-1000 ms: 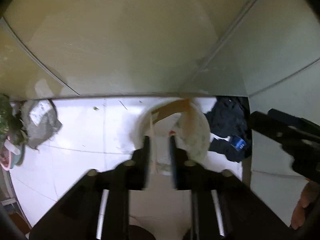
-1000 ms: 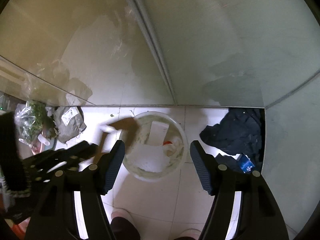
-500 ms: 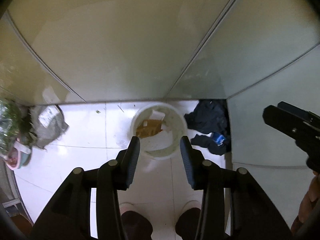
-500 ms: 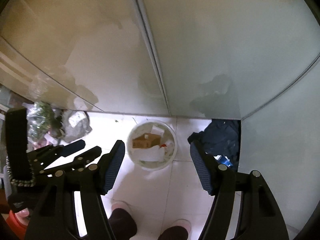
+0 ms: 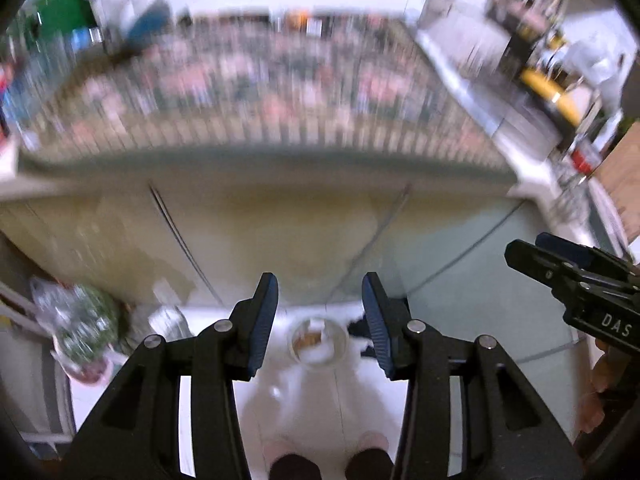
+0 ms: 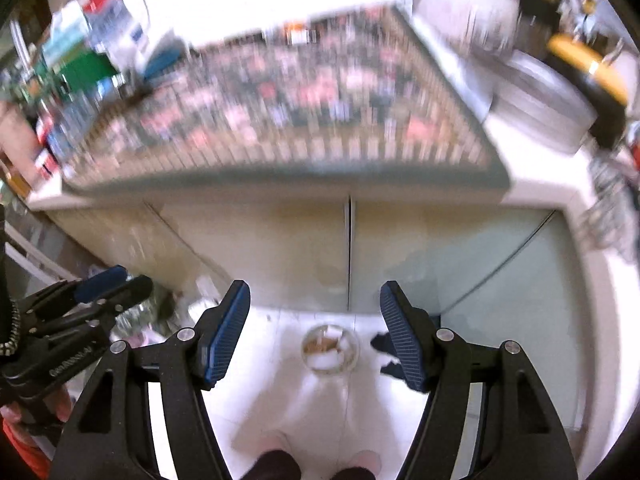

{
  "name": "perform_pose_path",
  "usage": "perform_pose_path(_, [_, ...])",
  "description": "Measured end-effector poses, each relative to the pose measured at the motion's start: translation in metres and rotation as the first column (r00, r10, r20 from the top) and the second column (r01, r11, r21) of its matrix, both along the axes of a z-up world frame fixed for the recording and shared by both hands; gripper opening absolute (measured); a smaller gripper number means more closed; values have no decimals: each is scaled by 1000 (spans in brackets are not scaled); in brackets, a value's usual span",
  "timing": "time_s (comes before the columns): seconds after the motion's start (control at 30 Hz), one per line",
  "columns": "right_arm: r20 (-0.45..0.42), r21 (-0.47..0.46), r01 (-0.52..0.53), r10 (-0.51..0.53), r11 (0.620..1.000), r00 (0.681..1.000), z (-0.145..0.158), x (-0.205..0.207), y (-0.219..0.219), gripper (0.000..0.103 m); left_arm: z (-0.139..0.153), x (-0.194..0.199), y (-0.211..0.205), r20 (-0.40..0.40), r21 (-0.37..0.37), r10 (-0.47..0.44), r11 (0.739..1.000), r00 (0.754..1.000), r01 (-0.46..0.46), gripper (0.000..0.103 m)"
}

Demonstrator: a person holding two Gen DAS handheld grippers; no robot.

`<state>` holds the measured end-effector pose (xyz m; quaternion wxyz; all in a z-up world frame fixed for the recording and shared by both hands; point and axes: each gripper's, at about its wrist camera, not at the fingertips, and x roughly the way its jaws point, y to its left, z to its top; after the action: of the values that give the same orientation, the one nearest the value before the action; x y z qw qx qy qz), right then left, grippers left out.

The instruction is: Collect trash

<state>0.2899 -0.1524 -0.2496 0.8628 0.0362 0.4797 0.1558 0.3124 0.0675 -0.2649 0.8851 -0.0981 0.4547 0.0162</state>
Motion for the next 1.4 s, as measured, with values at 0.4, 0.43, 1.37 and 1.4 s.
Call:
perform_pose_path(0.4, [256,53,91,-101,994,961,141,-17,7,68,171,-17,30,268,58,-6,998,963,-10,70])
perform_pose_path(0.43, [271,48,92,-101,995,957,146,-14,7,68,178,-14,30,284,68,-8,998,959,-12,73])
perform_pose_path(1.37, [342,42,-170,146,985,928,161,218,-33,77,210,210,29,295,52,241,962,925,-267,90])
perform_pose_path(1.4, [331,53,-177,150,983,932,158,227,-32,77,209,215,32,294,53,243,962,924,-269,90])
